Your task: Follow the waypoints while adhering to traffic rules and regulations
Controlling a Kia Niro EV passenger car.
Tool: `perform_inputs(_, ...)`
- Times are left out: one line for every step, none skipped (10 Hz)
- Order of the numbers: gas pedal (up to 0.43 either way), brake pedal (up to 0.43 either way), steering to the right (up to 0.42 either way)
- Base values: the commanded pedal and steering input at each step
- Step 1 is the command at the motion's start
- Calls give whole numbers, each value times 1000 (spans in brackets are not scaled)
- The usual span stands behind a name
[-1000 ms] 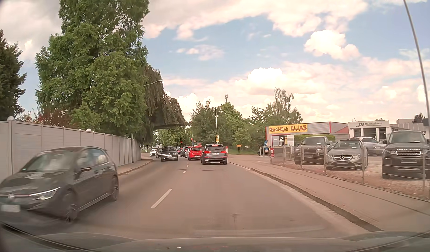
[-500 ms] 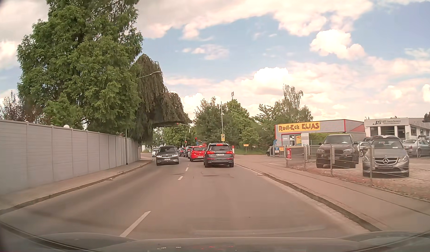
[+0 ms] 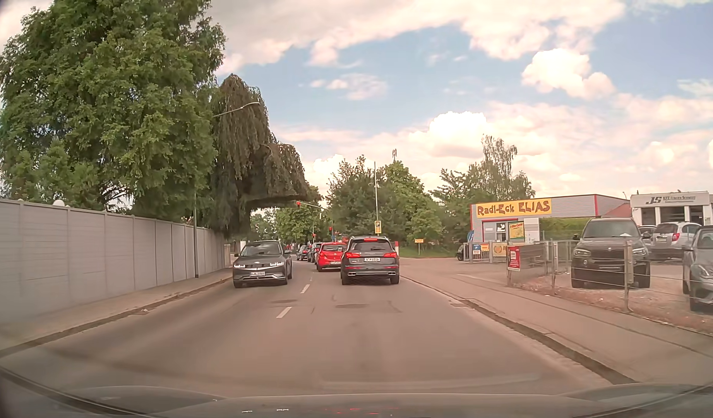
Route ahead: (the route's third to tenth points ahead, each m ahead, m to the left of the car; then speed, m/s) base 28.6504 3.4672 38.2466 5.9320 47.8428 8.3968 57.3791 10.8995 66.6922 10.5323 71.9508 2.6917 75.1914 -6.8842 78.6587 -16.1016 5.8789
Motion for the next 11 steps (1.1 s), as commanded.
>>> perform_inputs(0, 226, -24)
perform_inputs(0, 226, -25)
perform_inputs(0, 226, -25)
perform_inputs(0, 226, -25)
perform_inputs(0, 238, -26)
perform_inputs(0, 256, -28)
perform_inputs(0, 268, -32)
perform_inputs(0, 274, -32)
perform_inputs(0, 280, -32)
perform_inputs(0, 274, -31)
perform_inputs(0, 274, -31)
